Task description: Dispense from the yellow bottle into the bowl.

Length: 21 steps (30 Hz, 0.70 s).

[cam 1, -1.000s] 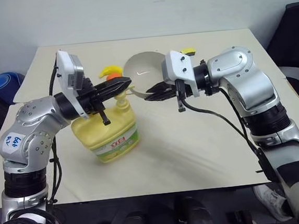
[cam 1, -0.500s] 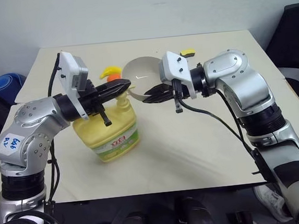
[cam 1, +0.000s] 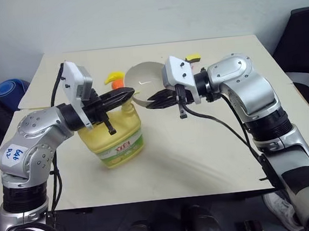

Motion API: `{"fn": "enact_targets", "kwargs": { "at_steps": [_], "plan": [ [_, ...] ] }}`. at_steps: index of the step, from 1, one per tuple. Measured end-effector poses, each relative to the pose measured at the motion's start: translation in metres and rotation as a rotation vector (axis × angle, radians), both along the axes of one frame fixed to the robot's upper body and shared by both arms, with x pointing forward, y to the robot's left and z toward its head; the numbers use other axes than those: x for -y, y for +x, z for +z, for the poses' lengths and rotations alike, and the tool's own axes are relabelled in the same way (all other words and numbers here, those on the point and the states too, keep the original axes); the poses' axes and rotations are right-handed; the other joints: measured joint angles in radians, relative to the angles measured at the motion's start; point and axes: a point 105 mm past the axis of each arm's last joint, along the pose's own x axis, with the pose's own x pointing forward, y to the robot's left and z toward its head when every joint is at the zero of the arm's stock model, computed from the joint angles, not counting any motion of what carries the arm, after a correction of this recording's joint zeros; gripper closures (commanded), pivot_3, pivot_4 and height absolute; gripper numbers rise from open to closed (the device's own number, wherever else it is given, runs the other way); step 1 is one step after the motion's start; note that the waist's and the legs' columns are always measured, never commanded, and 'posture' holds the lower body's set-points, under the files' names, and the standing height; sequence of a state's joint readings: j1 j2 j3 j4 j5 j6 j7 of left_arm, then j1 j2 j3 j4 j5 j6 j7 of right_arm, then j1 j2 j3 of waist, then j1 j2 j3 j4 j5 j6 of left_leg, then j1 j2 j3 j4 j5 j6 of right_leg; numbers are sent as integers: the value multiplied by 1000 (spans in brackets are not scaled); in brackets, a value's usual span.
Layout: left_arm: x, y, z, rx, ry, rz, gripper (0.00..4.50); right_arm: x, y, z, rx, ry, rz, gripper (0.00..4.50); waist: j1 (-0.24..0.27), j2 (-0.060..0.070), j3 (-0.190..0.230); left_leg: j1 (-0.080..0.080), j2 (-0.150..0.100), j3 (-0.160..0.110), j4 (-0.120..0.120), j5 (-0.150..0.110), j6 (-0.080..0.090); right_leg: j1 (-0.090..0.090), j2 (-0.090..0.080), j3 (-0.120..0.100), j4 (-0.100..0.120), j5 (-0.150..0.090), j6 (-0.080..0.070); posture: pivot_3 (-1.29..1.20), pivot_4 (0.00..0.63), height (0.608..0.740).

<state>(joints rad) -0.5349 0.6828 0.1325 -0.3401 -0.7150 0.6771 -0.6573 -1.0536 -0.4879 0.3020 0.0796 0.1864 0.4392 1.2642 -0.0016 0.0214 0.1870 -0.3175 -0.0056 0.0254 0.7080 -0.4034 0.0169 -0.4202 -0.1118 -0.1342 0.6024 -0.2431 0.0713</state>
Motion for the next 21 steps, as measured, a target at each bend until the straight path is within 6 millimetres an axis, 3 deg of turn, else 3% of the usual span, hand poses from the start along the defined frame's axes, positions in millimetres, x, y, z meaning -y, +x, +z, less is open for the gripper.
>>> {"fn": "enact_targets", "kwargs": {
  "at_steps": [7, 10, 14, 16, 19, 21],
  "plan": [
    [-6, -2, 5, -3, -57, -33, 4487, 2, 1, -7, -14, 5, -9, 4500, -2, 1, 0, -1, 0, 0, -1, 0, 0, 0, 0, 0, -1, 0, 0, 0, 150, 740],
    [-13, -13, 12, 23, -110, -111, 4487, 12, 3, -14, -21, 14, -32, 4500, -2, 0, 0, -3, 0, 0, -2, 0, 0, -3, 0, -1, -2, 0, 0, 0, 150, 740],
    [-33, -30, 15, 20, -106, -158, 4487, 49, 8, -32, -27, 6, -123, 4500, -1, -3, 2, -14, 0, 0, -2, 0, 0, -13, 1, -2, -4, 0, 0, 0, 150, 740],
    [-45, -41, 16, 11, -78, -163, 4487, 74, 10, -50, -48, -7, -183, 4500, -1, -4, 2, -19, 0, 0, -2, 0, 0, -16, 1, -3, -6, 0, 1, 0, 150, 740],
    [-53, -58, 6, -28, -23, -177, 4487, 101, 10, -81, -78, -23, -243, 4500, -2, -4, 3, -19, 0, 2, -6, 0, 0, -16, 1, -3, -9, 1, 1, 0, 150, 740],
    [-63, -67, -12, -92, -4, -154, 4487, 123, 8, -108, -94, -42, -288, 4500, -2, -4, 3, -18, 1, 3, -8, 0, 1, -16, 2, -3, -10, 1, 1, 0, 150, 740]
  ]
}}
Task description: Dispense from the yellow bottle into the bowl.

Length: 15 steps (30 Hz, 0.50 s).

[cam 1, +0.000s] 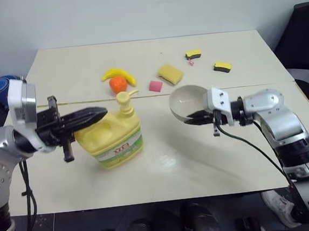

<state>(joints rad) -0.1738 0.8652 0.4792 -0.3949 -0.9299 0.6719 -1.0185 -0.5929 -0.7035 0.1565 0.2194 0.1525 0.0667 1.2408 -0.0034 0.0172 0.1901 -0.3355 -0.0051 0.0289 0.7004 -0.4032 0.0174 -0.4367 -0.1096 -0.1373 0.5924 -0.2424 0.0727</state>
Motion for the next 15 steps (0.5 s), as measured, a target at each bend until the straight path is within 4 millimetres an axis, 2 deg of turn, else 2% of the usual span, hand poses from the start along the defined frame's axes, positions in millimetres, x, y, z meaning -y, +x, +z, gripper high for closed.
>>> {"fn": "enact_targets", "kwargs": {
  "at_steps": [2, 5, 8, 10, 11, 15],
  "plan": [
    [-13, -4, -10, -26, 8, 52, 4487, 16, -1, -21, -11, -10, -38, 4500, -1, -1, 1, 0, 1, 1, 0, 0, 0, 0, 1, 1, 1, 0, 0, 0, 150, 740],
    [-32, -13, -19, -25, 37, 138, 4487, 27, -6, -37, 15, -27, -25, 4500, -5, -1, 3, 3, 2, 5, 1, 1, 0, 0, 1, 4, 1, 1, -2, 0, 150, 740],
    [-46, -29, -47, -105, 60, 203, 4487, 40, -14, -54, -2, 16, -58, 4500, -6, -1, 3, 7, 3, 7, 0, 1, 0, 1, 1, 6, 0, 2, -3, 0, 150, 740],
    [-47, -36, -59, -153, 62, 210, 4100, 42, -19, -60, -19, 73, -66, 3815, -3, -2, 4, 7, 3, 7, 1, 1, 0, 1, 0, 7, 0, 2, -3, 0, 150, 740],
    [-46, -38, -61, -160, 64, 212, 3976, 41, -21, -59, -17, 96, -61, 3681, 0, -3, 4, 8, 3, 7, 1, 1, 0, 2, 0, 7, 0, 2, -4, 0, 150, 740],
    [-49, -38, -68, -115, 104, 283, 2646, 35, -34, -44, 20, 236, -40, 2211, 8, -1, 5, 14, 2, 6, -1, 0, 0, 8, -1, 7, -2, 3, -4, 0, 150, 740]
  ]
}}
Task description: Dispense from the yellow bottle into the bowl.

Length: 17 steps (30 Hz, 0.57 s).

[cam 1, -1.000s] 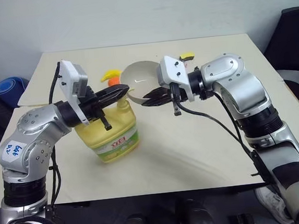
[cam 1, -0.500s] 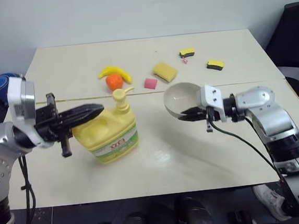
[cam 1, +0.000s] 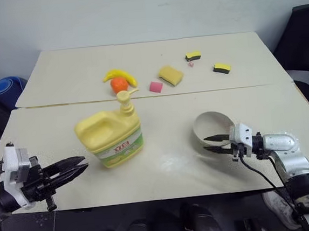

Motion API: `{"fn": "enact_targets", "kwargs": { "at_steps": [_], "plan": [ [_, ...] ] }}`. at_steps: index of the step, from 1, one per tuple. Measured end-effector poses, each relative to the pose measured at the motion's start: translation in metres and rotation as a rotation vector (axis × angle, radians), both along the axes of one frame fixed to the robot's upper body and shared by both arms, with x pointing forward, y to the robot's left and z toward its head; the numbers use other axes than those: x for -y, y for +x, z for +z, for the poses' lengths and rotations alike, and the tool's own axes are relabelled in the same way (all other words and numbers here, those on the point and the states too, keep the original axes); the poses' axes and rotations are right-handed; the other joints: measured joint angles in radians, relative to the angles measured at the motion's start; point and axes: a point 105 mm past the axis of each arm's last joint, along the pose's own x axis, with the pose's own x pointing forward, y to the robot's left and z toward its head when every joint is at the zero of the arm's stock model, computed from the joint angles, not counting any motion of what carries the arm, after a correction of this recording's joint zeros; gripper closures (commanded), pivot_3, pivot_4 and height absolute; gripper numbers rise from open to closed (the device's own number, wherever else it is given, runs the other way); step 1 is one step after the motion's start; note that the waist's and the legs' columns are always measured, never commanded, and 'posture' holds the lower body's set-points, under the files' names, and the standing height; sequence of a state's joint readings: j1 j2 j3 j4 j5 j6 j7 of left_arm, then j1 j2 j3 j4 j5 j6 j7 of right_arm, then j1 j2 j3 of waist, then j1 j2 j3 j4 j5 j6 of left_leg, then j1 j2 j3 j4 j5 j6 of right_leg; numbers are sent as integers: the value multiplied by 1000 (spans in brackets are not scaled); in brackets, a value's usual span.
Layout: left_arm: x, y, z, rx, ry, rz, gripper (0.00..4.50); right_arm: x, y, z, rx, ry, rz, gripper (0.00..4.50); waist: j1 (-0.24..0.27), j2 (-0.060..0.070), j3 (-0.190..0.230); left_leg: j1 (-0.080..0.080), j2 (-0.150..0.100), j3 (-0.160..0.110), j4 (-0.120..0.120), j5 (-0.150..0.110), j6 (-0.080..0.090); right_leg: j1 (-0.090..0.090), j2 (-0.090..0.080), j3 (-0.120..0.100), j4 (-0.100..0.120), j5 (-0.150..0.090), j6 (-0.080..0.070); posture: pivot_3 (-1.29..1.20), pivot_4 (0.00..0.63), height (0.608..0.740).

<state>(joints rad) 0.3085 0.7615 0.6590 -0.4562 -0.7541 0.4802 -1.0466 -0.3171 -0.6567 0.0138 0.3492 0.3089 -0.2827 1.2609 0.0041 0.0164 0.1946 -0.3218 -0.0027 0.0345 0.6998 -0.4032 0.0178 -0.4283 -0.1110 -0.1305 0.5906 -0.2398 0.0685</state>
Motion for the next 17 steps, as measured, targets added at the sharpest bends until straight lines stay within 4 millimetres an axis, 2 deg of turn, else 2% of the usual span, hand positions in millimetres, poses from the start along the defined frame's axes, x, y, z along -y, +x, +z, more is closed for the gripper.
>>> {"fn": "enact_targets", "kwargs": {
  "at_steps": [3, 6, 7, 8, 12, 15, 17],
  "plan": [
    [-9, 1, -18, 11, 38, 71, 1702, 2, -17, 16, -5, 152, -37, 1205, 1, 0, 0, 0, 0, 0, -2, -1, 0, -1, 0, 0, 0, 0, 0, 0, 150, 740],
    [-15, 6, -37, 36, 78, 128, 767, 6, -41, 15, -48, 225, -74, 190, 12, 0, 0, 0, 0, 0, -2, -1, 1, 0, 0, -1, -1, 0, 0, 0, 150, 740],
    [-16, 7, -44, 44, 106, 142, 416, 5, -51, 11, -70, 235, -81, 0, 17, 0, -1, 0, 1, 1, -2, -2, 2, 0, 0, 0, -1, 0, 0, 0, 150, 740],
    [-17, 7, -50, 44, 124, 146, 113, 6, -58, 7, -95, 242, -95, 0, 19, 0, -1, 0, 0, 2, -2, -2, 2, 0, 0, 0, -1, 0, 0, 0, 150, 740],
    [-19, 7, -76, 52, 180, 164, 48, 13, -82, -2, -114, 251, -175, 0, 21, -1, -1, 2, 0, 4, -1, -6, 7, 0, -1, 3, -1, 0, 0, 0, 150, 740],
    [-16, 6, -96, 53, 211, 195, 48, 22, -92, -11, -84, 236, -251, 0, 20, -2, -1, 2, 0, 5, -1, -8, 9, 0, -1, 4, -1, 0, 0, 0, 150, 740],
    [-15, 8, -102, 54, 228, 204, 48, 25, -92, -12, -54, 237, -297, 0, 17, -3, -2, 2, 1, 5, -1, -8, 9, 0, -1, 4, -1, 0, 1, 0, 150, 740]
  ]
}}
